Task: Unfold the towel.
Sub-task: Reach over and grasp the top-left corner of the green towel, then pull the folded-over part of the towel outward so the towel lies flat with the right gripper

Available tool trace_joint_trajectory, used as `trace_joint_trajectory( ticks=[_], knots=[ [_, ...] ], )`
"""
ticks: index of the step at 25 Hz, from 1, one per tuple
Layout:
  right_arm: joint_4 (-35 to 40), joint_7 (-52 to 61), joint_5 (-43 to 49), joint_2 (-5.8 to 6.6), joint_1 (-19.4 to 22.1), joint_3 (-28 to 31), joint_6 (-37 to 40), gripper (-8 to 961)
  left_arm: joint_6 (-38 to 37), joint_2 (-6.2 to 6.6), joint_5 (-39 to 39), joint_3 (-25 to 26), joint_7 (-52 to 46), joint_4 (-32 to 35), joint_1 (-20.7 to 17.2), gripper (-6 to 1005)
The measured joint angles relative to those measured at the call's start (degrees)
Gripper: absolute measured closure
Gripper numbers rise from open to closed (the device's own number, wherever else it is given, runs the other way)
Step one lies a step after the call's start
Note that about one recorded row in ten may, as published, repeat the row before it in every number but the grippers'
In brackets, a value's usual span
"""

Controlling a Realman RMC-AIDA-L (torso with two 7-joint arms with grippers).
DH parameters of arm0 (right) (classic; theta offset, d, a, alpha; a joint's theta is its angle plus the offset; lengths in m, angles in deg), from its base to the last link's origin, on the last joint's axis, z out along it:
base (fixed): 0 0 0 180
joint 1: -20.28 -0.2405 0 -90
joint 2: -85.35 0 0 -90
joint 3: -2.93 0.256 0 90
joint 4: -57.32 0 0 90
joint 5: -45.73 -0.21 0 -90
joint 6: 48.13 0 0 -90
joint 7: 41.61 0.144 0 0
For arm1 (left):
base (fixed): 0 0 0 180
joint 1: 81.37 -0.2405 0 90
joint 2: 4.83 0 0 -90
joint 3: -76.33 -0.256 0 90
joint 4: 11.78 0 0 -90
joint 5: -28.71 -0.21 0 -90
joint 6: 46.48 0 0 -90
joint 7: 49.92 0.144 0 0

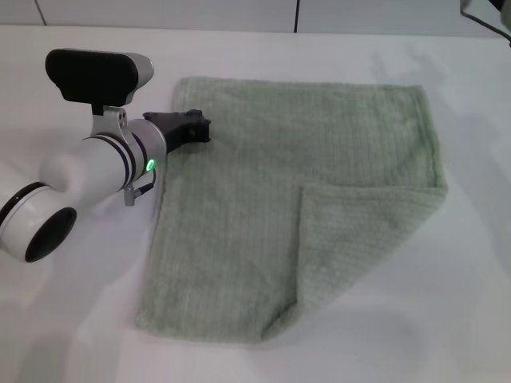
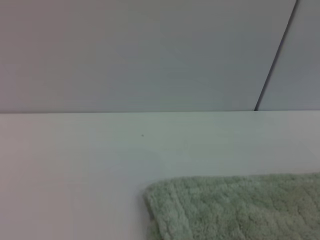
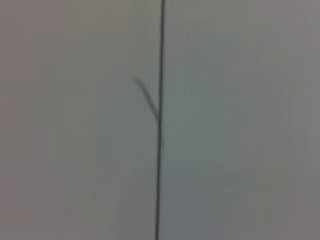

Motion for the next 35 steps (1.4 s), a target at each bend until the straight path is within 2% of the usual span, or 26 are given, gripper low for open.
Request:
trace_joint_trajectory(
  ticks=[4,10,14,21,30,35],
  knots=[
    [-4.61,-2.68,0.35,-0.18,-2.33,1.91,-11.82,367,0.0,0.0,0.0,-0.02,-0.01,0.01,-0.05,1000],
    [-7.62,-9.06,0.25,-1.66,-6.49,3.81,-26.64,367,0.0,0.05,0.0,-0.01,-0.02,0.26,-0.19,1000],
    [-7.95,-9.96,0.05,-1.66,-10.85,4.88,-36.91,367,0.0,0.14,0.0,0.0,-0.02,0.7,-0.48,1000],
    [-8.72,-15.42,-5.62,-1.66,-15.12,7.8,-50.45,367,0.0,0.18,0.0,0.0,0.14,0.82,-0.52,1000],
    [-4.71,-20.68,-11.04,-1.58,-20.98,12.32,-63.2,367,0.0,0.18,0.0,-0.01,0.16,0.82,-0.49,1000],
    [-2.37,-21.48,-11.5,-1.57,-22.68,12.48,-66.14,367,0.02,0.18,0.0,0.05,0.16,0.8,-0.43,1000]
  ],
)
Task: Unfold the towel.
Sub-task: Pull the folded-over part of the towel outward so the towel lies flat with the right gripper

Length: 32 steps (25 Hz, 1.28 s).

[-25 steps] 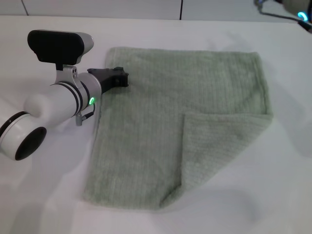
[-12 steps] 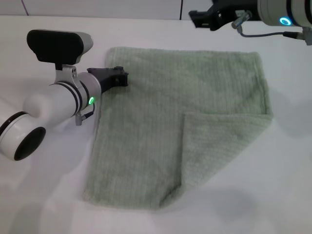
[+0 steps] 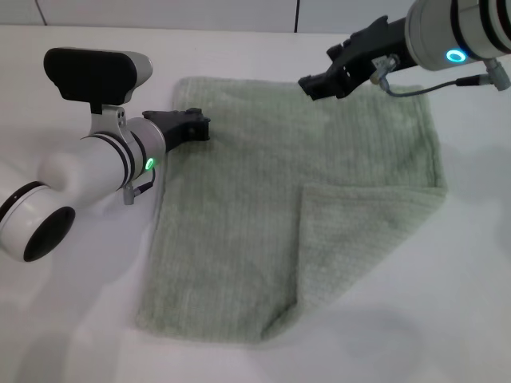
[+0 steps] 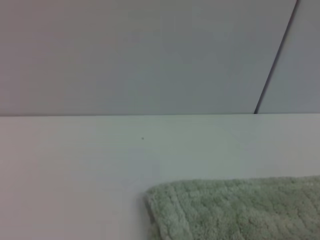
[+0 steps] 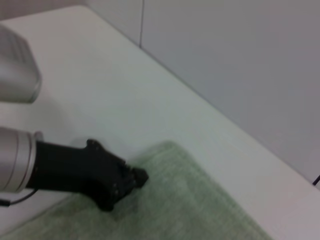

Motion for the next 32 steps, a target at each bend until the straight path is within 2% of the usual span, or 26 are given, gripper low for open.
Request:
trace_joint_trajectory(
  ticks=[15,32],
  knots=[
    [10.27,-5.71,-3.15,-0.06,-4.29,0.89,-7.35,368,0.51,-0.08,0.0,0.3,0.13,0.0,0.39,1000],
    [19.86,-7.29,-6.69,-0.12,-6.78,2.47,-7.01,368,0.51,-0.09,0.0,0.17,0.06,0.11,0.44,1000]
  ],
)
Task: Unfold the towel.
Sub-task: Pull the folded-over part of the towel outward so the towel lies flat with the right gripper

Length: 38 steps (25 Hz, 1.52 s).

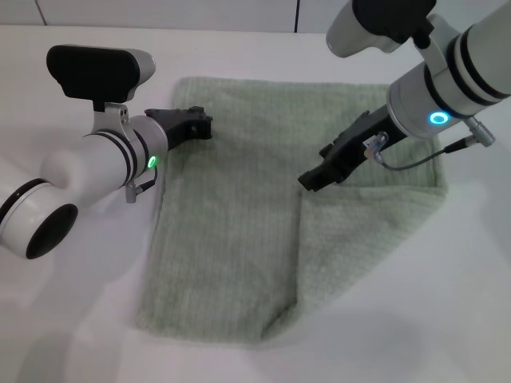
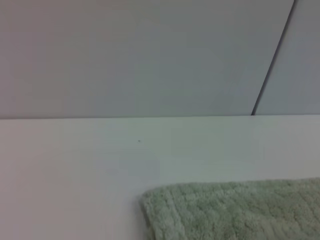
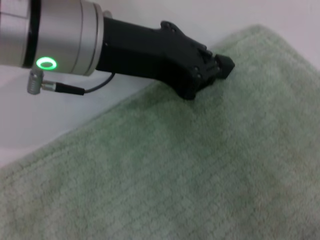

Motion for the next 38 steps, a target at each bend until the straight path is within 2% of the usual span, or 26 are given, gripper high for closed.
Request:
trace_joint_trajectory(
  ticks=[6,38],
  knots=[
    [3.01,-0.01,-0.12,-0.05,-0.68,0.21,1.05,368,0.0,0.0,0.0,-0.05,0.09,0.27,-0.17,1000],
    [7.93,-0.09,-0.86,-0.13,-1.52,-0.75,4.47,368,-0.06,-0.09,0.0,-0.5,0.2,0.2,-0.53,1001]
  ],
)
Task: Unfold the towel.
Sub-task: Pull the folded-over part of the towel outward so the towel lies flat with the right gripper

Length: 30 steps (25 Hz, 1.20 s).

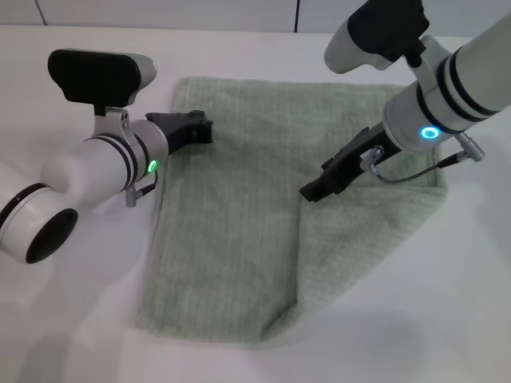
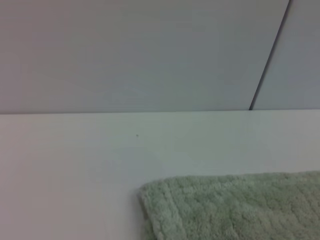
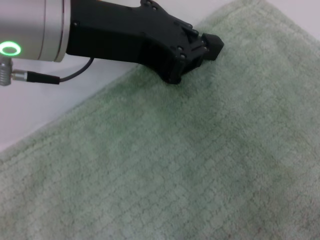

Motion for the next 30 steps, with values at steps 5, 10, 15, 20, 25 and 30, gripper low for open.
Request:
trace_joint_trajectory(
  ticks=[5,10,15,20,25,30],
  knots=[
    [0.9,0.0,0.0,-0.01,-0.41,-0.1,0.34,367,0.02,0.0,0.0,0.0,0.0,0.03,-0.01,1001],
    [1.94,0.0,-0.35,-0.06,-0.71,-1.53,1.56,367,0.05,0.0,0.0,0.0,0.0,0.06,0.01,1001],
    [2.39,-0.12,-1.06,-0.09,-0.93,-2.25,2.06,367,0.06,0.0,0.0,0.0,0.0,0.12,0.01,1001],
    [3.58,-0.68,-1.55,-0.1,-1.34,-2.34,2.56,368,0.06,0.0,0.0,0.01,0.0,0.21,0.01,1001],
    [4.42,-0.78,-1.58,-0.1,-1.52,-2.35,3.46,368,0.06,0.0,0.0,0.0,0.0,0.21,0.01,1001],
    [5.46,-0.84,-1.59,-0.1,-1.97,-2.35,4.05,368,0.03,0.0,0.0,-0.03,0.0,0.02,0.01,1001]
  ],
)
